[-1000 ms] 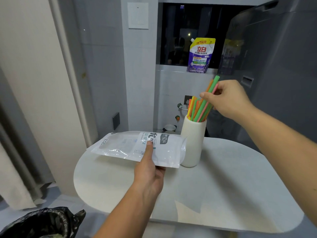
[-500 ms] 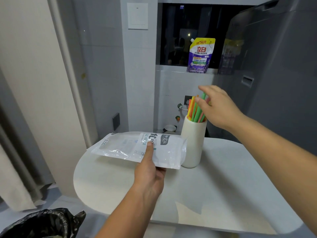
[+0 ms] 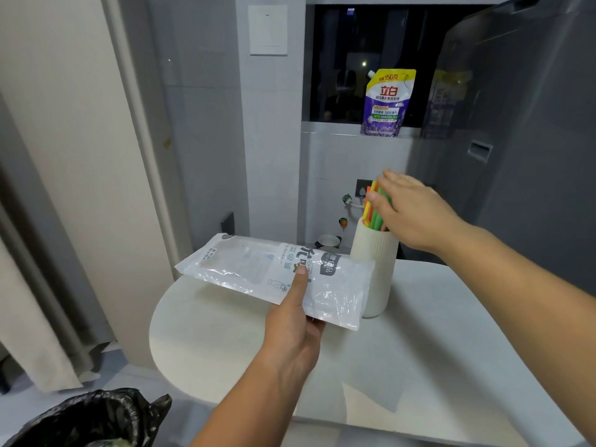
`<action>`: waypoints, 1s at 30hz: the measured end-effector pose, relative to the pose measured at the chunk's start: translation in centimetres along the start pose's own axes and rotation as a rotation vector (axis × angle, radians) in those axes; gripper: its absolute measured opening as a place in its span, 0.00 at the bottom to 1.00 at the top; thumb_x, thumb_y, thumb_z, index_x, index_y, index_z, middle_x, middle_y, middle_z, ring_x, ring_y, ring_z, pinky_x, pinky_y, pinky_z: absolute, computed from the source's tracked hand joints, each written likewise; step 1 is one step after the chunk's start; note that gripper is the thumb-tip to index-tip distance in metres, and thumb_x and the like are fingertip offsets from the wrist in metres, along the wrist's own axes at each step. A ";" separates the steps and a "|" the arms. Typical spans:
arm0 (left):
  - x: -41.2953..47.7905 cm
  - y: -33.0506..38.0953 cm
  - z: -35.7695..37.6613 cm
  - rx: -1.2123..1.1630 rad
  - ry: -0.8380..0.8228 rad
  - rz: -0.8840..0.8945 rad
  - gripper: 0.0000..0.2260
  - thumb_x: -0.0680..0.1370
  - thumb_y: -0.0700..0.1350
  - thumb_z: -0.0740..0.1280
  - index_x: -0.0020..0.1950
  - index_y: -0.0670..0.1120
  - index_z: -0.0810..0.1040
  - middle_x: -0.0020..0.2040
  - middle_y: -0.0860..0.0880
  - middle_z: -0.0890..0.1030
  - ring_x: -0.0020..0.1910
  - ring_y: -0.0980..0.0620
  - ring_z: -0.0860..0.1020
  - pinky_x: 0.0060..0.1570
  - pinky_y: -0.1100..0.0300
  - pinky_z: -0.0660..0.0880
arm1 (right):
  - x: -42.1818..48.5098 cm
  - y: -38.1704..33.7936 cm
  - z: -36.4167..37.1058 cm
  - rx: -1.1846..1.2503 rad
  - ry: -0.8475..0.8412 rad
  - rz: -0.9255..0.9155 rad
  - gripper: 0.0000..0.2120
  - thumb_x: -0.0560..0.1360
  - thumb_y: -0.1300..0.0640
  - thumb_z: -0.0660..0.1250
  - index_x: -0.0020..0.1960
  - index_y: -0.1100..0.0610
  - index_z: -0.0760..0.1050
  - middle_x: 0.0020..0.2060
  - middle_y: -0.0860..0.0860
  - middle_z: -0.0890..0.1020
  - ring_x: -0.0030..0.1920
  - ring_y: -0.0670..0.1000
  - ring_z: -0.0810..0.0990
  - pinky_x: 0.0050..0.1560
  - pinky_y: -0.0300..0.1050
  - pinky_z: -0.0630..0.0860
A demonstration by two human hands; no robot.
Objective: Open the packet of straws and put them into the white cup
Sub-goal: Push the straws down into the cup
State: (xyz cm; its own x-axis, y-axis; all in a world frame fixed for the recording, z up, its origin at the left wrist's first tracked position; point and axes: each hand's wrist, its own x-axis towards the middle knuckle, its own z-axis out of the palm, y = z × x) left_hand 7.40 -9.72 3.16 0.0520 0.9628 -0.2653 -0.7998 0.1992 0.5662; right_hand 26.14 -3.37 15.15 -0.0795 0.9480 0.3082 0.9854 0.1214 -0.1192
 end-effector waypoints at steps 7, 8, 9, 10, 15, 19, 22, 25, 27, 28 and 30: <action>-0.4 0.3 -0.3 0.043 -0.076 0.007 0.17 0.82 0.44 0.69 0.71 0.46 0.78 0.62 0.46 0.87 0.60 0.47 0.86 0.56 0.50 0.84 | -1.4 -0.3 -1.4 0.094 0.412 -0.016 0.25 0.82 0.44 0.56 0.75 0.56 0.66 0.73 0.56 0.70 0.75 0.58 0.63 0.73 0.59 0.61; -0.5 0.4 -0.3 0.052 -0.086 0.016 0.17 0.82 0.44 0.68 0.71 0.46 0.78 0.62 0.46 0.87 0.60 0.47 0.86 0.56 0.50 0.84 | -2.2 -0.7 -1.5 0.097 0.474 -0.017 0.23 0.82 0.45 0.56 0.71 0.57 0.70 0.69 0.56 0.74 0.71 0.59 0.67 0.70 0.59 0.64; -0.6 0.6 -0.4 0.068 -0.097 0.030 0.17 0.82 0.44 0.68 0.72 0.45 0.78 0.62 0.46 0.87 0.60 0.47 0.86 0.57 0.49 0.83 | -3.2 -1.2 -1.4 0.113 0.540 -0.021 0.21 0.81 0.45 0.57 0.66 0.57 0.74 0.62 0.56 0.77 0.65 0.60 0.72 0.65 0.59 0.67; -0.8 0.8 -0.5 0.090 -0.108 0.046 0.18 0.82 0.45 0.68 0.72 0.45 0.78 0.62 0.46 0.86 0.61 0.47 0.85 0.60 0.48 0.82 | -4.5 -1.9 -1.2 0.160 0.595 -0.026 0.19 0.80 0.46 0.57 0.60 0.57 0.77 0.54 0.55 0.79 0.57 0.59 0.75 0.58 0.56 0.70; -3.0 2.2 -2.0 0.230 -0.165 0.116 0.19 0.83 0.48 0.67 0.72 0.44 0.78 0.64 0.44 0.85 0.63 0.45 0.84 0.62 0.48 0.81 | -11.5 -5.7 1.6 0.709 0.207 0.242 0.16 0.77 0.39 0.59 0.48 0.50 0.77 0.44 0.47 0.81 0.43 0.49 0.79 0.46 0.49 0.73; -5.3 3.4 -4.6 0.289 -0.160 0.115 0.19 0.84 0.49 0.65 0.73 0.43 0.77 0.65 0.43 0.85 0.65 0.43 0.83 0.67 0.43 0.77 | -13.5 -8.5 3.3 1.240 -0.150 0.539 0.15 0.81 0.43 0.60 0.51 0.53 0.78 0.46 0.55 0.85 0.42 0.54 0.85 0.44 0.54 0.83; -7.3 4.4 -7.3 0.336 -0.106 0.102 0.21 0.84 0.52 0.63 0.73 0.43 0.76 0.65 0.41 0.84 0.65 0.41 0.82 0.71 0.39 0.73 | -14.8 -10.7 4.9 1.368 -0.266 0.525 0.13 0.82 0.51 0.63 0.51 0.60 0.81 0.42 0.58 0.87 0.38 0.53 0.84 0.38 0.49 0.81; -9.8 5.4 -10.2 0.337 -0.039 0.081 0.21 0.86 0.52 0.60 0.73 0.41 0.77 0.65 0.40 0.84 0.65 0.40 0.82 0.71 0.38 0.72 | -16.2 -13.3 6.7 1.384 -0.401 0.464 0.10 0.80 0.60 0.63 0.49 0.62 0.83 0.42 0.59 0.87 0.39 0.54 0.85 0.44 0.52 0.83; -11.6 6.3 -12.5 0.300 0.031 0.068 0.21 0.86 0.52 0.59 0.72 0.40 0.77 0.65 0.39 0.84 0.65 0.39 0.82 0.72 0.37 0.72 | -17.0 -15.4 7.7 1.376 -0.470 0.432 0.09 0.79 0.63 0.64 0.49 0.62 0.84 0.43 0.60 0.87 0.40 0.55 0.85 0.46 0.54 0.84; -12.6 6.9 -13.6 0.269 0.056 0.062 0.21 0.86 0.52 0.60 0.72 0.39 0.77 0.65 0.39 0.84 0.64 0.39 0.83 0.72 0.37 0.71 | -17.5 -16.7 8.2 1.378 -0.500 0.420 0.09 0.79 0.64 0.64 0.48 0.62 0.84 0.42 0.59 0.87 0.40 0.54 0.85 0.45 0.53 0.84; -14.4 7.7 -15.3 0.235 0.133 0.045 0.20 0.86 0.52 0.60 0.70 0.40 0.79 0.61 0.39 0.86 0.59 0.40 0.85 0.71 0.37 0.72 | -18.3 -18.8 9.6 1.369 -0.542 0.416 0.08 0.78 0.66 0.64 0.47 0.63 0.83 0.41 0.58 0.87 0.38 0.55 0.85 0.44 0.54 0.83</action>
State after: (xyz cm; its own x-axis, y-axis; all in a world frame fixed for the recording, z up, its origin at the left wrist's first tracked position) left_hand -8.66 -24.84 -0.61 -0.0723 0.9421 -0.3274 -0.6383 0.2085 0.7410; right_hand 7.64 -20.15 2.73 -0.1843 0.9355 -0.3015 0.0844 -0.2905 -0.9531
